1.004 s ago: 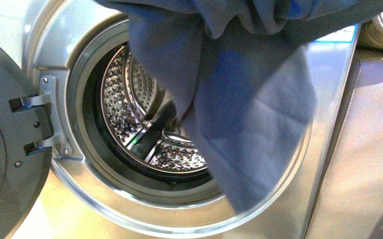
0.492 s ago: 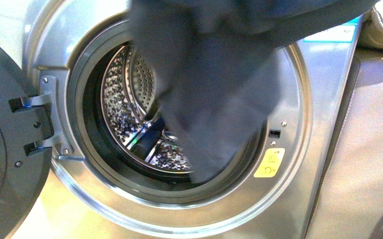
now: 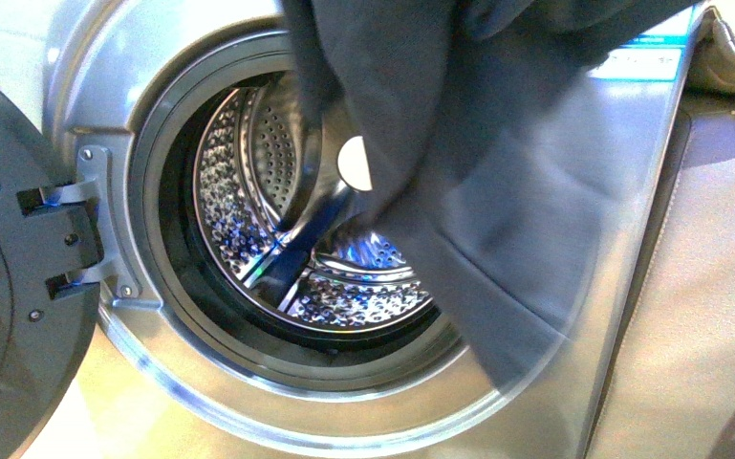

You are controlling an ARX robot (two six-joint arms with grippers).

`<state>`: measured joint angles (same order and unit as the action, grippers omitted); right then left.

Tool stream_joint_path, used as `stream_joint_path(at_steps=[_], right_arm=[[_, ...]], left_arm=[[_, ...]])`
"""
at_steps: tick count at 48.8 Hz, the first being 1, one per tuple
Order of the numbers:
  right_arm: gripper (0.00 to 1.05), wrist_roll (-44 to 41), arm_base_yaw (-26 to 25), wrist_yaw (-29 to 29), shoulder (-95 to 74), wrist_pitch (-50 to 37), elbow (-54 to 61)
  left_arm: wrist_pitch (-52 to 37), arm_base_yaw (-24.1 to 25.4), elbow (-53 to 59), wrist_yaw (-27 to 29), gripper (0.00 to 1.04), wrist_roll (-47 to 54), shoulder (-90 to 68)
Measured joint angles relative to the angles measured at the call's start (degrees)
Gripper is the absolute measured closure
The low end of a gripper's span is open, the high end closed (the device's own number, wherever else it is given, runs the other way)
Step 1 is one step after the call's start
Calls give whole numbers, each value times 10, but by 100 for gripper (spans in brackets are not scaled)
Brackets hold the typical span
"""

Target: Put clothes into washing machine

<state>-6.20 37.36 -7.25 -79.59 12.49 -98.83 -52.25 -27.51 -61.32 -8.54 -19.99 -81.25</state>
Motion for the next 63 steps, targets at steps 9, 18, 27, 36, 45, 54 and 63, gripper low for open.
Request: stream_joint_path(at_steps=[9,18,27,36,45,54,63], right_arm=[[94,0,0,-2,0,0,0],[69,0,0,-4,1,0,0],[38,0,1,-6,1,-1,0],[11,0,1,-8,2,-1,0],[8,1,1,-8,2,-1,0],[8,1,1,-8,2,-2,0],[8,1,1,-8,2,-2,0]], left_arm=[[-3,15,0,-1,50,-4,4],[0,30,3,-5,74,-12,10],[0,57,26,-11,92,-24,13],[-17,91,63,-17,92,-32,9],[-48,136,115,-31,92,-42,-15],[-91,150,172,-43,92,-41,-46],[-137,150,184,-40,92,-34,-113]])
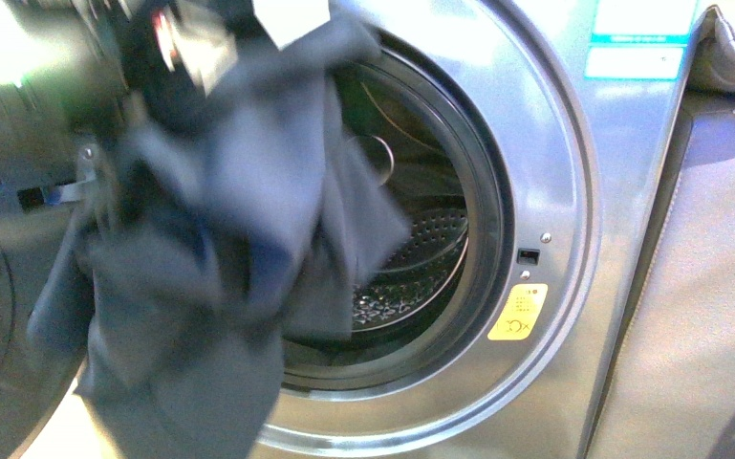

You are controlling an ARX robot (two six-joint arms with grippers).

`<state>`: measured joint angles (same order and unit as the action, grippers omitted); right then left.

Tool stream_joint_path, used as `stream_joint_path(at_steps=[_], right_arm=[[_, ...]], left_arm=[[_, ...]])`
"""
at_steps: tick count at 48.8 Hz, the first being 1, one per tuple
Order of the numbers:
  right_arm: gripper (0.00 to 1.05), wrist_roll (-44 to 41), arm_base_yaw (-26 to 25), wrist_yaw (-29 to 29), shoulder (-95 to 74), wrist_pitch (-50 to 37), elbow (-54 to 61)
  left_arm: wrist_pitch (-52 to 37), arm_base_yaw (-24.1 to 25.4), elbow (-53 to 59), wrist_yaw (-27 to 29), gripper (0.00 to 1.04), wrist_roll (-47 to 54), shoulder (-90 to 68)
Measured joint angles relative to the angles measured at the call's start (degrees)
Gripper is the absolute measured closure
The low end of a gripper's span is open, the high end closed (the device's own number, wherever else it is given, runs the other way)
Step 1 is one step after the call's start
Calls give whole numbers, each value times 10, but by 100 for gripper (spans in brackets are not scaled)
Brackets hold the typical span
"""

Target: Put clothes into washing machine

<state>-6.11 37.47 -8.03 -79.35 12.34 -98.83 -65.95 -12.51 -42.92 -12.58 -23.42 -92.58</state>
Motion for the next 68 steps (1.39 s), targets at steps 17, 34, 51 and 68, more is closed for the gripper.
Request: stream_joint_path(at_steps=[17,34,51,68], right_arm=[[8,0,0,0,0,0,0],[8,0,0,0,0,0,0],[8,0,0,0,0,0,0],[8,0,1,0,1,0,0]], left_arm=[[-19,-18,-94,30,92,25,-144],[37,-19,-253,59,92,57,-245],[102,-19,-388,80,92,77,-330],[111,-23,-452,86,92,74,-374]])
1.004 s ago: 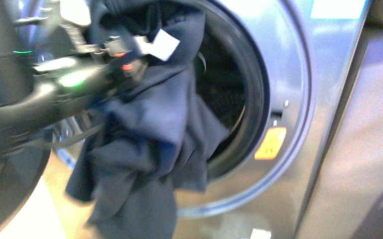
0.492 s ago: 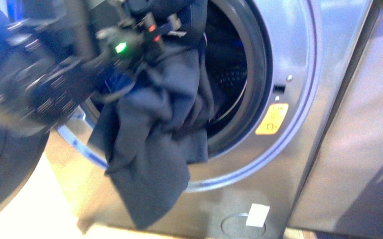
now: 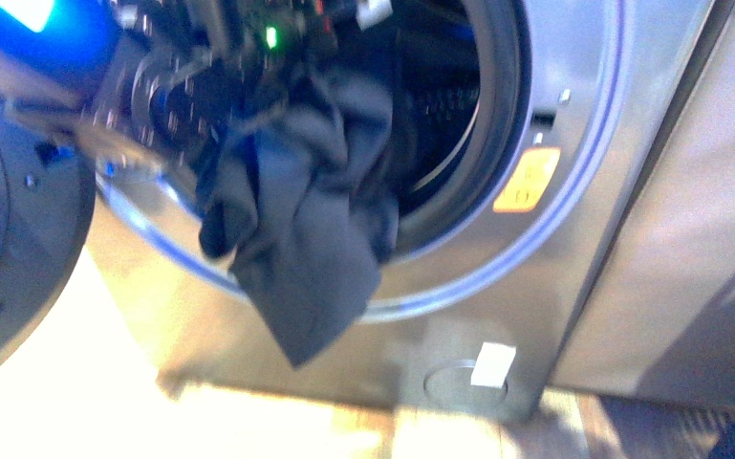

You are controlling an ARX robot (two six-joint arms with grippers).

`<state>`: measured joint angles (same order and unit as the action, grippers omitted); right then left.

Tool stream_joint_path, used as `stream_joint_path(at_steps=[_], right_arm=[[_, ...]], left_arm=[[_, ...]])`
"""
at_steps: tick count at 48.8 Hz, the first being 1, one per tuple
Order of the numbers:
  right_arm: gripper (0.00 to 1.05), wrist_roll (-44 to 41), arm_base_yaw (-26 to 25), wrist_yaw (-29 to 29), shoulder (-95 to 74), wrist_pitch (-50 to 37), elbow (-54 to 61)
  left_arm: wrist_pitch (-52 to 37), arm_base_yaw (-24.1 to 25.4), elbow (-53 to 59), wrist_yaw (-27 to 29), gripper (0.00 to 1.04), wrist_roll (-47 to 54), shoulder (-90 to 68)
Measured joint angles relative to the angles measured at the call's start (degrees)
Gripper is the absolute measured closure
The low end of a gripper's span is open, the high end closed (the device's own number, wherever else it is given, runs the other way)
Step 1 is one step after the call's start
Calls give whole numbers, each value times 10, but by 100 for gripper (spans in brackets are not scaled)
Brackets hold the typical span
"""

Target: Put clothes into washing machine

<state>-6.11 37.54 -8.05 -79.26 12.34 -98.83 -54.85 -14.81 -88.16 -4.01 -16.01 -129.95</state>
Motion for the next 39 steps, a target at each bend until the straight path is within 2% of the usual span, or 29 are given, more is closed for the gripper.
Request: stream_joint_path(at_steps=[14,39], right_arm=[[8,0,0,0,0,0,0],[8,0,0,0,0,0,0]], left_arm=[[54,-21,-94,22,92,29,-70],[270,-18,-400,136,92,167,-219]])
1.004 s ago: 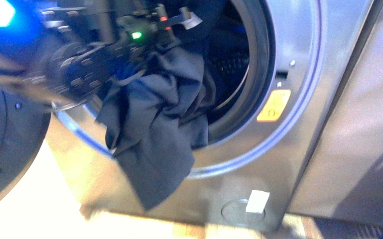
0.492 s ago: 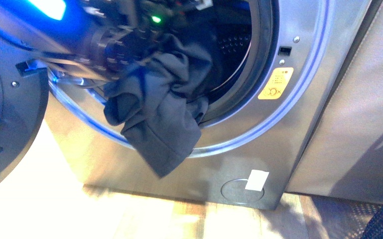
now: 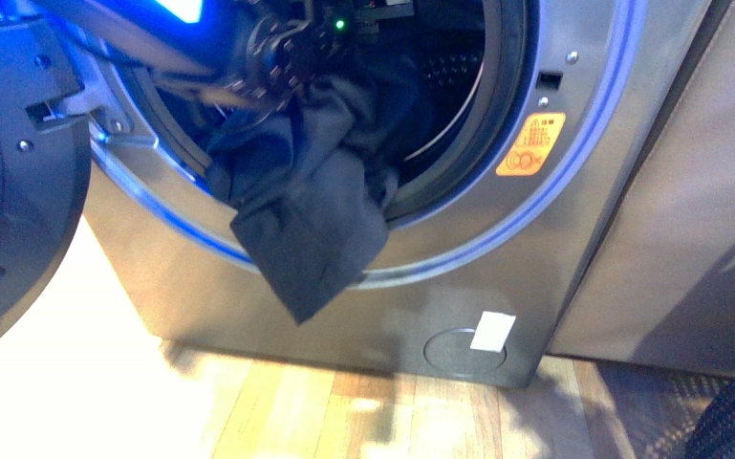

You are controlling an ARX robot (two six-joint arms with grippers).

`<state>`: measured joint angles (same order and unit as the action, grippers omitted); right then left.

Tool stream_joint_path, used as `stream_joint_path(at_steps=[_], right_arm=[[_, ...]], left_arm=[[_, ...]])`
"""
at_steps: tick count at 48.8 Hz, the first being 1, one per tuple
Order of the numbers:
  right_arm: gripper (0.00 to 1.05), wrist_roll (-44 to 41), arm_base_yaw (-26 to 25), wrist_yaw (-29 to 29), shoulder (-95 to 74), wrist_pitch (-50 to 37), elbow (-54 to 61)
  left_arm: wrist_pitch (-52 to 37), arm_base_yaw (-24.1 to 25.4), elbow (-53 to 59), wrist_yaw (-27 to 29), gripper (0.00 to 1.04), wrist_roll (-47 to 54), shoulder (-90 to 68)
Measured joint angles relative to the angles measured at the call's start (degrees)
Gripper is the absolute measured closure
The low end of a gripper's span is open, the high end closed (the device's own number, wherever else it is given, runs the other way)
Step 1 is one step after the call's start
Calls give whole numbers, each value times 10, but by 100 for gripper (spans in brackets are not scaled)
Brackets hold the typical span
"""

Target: Put clothes into washing machine

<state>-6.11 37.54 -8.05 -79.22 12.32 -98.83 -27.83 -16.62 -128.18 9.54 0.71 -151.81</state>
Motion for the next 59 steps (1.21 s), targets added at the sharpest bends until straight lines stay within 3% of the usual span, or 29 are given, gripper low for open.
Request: stream_joint_path(at_steps=[11,24,30,42,59], right_arm=[[8,0,0,0,0,0,0],[8,0,0,0,0,0,0],[8,0,0,0,0,0,0],[8,0,0,0,0,0,0],[8,0,0,0,0,0,0]], left_arm=[[151,15,-216,56,92,73,-112],[229,36,-323,58,92,111,-174],[274,40,-358,31,62,113,-188],[144,41,10,-27,7,79,-33],[-23,40,349,-73,7,55,155]])
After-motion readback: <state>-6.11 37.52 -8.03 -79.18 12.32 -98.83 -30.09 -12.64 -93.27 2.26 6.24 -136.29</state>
